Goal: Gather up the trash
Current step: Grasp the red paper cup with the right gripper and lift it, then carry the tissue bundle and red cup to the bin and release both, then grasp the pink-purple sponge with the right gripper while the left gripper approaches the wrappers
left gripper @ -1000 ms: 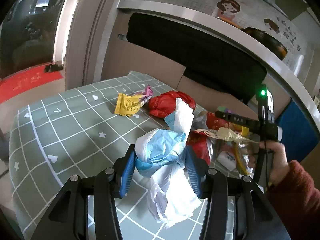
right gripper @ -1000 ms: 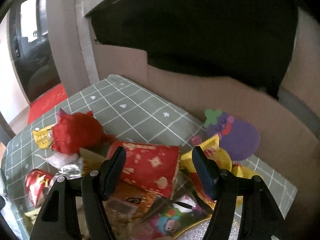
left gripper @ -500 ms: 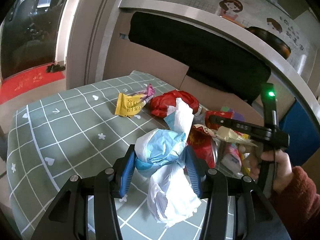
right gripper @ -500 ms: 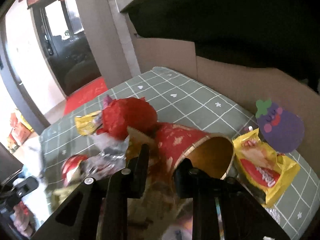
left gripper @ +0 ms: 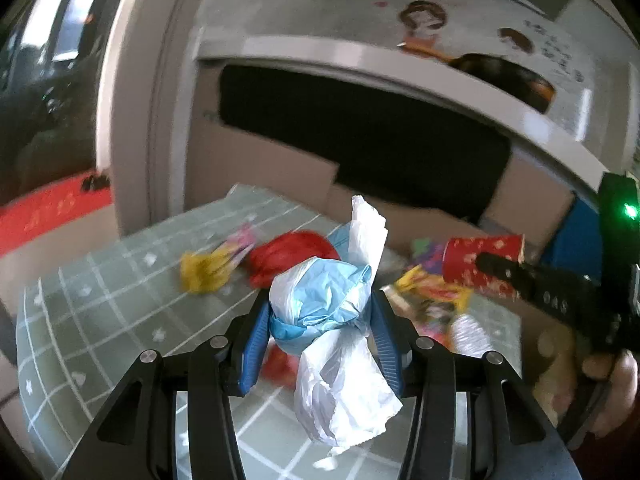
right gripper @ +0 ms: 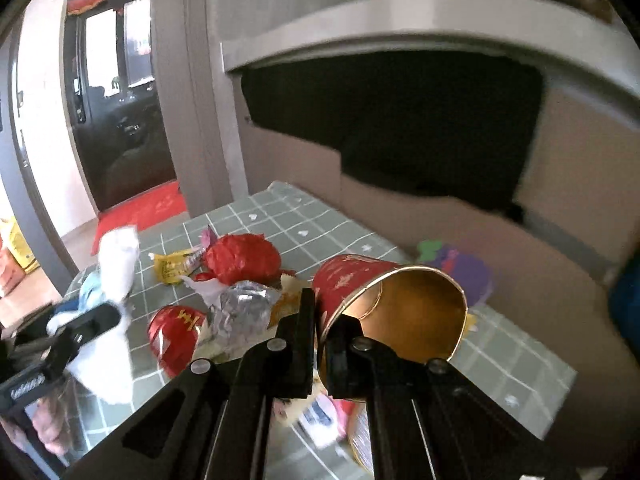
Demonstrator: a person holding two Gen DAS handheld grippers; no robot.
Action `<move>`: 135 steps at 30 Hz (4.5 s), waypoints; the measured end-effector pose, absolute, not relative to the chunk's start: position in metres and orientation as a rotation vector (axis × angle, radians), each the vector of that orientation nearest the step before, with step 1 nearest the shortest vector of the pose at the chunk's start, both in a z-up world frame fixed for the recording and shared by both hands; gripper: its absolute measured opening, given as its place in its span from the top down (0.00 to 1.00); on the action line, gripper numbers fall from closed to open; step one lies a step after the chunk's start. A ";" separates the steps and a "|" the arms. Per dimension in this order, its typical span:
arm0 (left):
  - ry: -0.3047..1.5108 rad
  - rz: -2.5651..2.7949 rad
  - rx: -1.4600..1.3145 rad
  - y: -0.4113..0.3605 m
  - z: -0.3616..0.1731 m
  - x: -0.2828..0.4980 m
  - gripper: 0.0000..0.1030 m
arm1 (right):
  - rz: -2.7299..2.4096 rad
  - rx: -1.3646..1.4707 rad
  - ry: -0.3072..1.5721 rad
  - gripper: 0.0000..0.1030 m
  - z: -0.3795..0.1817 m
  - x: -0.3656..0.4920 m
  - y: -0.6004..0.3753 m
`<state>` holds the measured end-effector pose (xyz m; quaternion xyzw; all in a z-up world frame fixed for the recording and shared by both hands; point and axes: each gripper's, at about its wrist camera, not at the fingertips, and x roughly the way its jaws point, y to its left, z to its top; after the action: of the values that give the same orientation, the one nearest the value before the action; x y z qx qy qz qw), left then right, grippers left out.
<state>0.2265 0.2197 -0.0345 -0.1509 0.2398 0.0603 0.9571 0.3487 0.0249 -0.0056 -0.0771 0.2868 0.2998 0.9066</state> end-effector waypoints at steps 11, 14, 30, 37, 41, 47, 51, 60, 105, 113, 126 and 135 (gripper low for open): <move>0.354 -0.025 -0.127 0.106 0.037 0.222 0.52 | 0.459 -0.055 0.486 0.96 0.035 0.282 -0.094; 0.345 -0.073 -0.091 0.070 0.044 0.219 0.52 | 0.415 -0.019 0.460 0.96 0.041 0.262 -0.130; 0.410 -0.383 -0.024 -0.092 0.025 0.220 0.52 | 0.130 0.052 0.405 0.96 0.028 0.180 -0.282; 0.534 -0.436 -0.015 -0.132 -0.013 0.236 0.52 | 0.070 0.093 0.438 0.96 0.000 0.174 -0.313; 0.601 -0.485 -0.009 -0.142 -0.034 0.235 0.52 | 0.057 0.108 0.467 0.96 -0.016 0.175 -0.320; 0.634 -0.484 -0.016 -0.143 -0.049 0.237 0.52 | 0.054 0.133 0.499 0.96 -0.033 0.175 -0.325; 0.643 -0.487 -0.023 -0.142 -0.049 0.240 0.52 | 0.056 0.137 0.511 0.96 -0.038 0.176 -0.322; 0.661 -0.509 -0.010 -0.149 -0.054 0.248 0.52 | 0.055 0.162 0.571 0.96 -0.051 0.183 -0.327; 0.510 0.017 -0.222 0.115 -0.023 0.234 0.37 | 0.108 0.144 0.526 0.52 -0.028 0.217 -0.256; 0.543 0.060 -0.318 0.175 -0.041 0.233 0.37 | 0.311 0.057 0.574 0.51 -0.038 0.290 -0.153; 0.609 -0.011 -0.378 0.212 -0.058 0.252 0.37 | 0.486 0.167 0.748 0.51 -0.073 0.475 -0.078; 0.641 -0.051 -0.397 0.230 -0.073 0.265 0.37 | 0.437 0.260 0.863 0.51 -0.116 0.541 -0.072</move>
<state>0.2646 0.2304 -0.0725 -0.1937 0.3127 -0.0247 0.9296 0.5410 -0.0719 -0.1161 0.1246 0.4138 0.2096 0.8771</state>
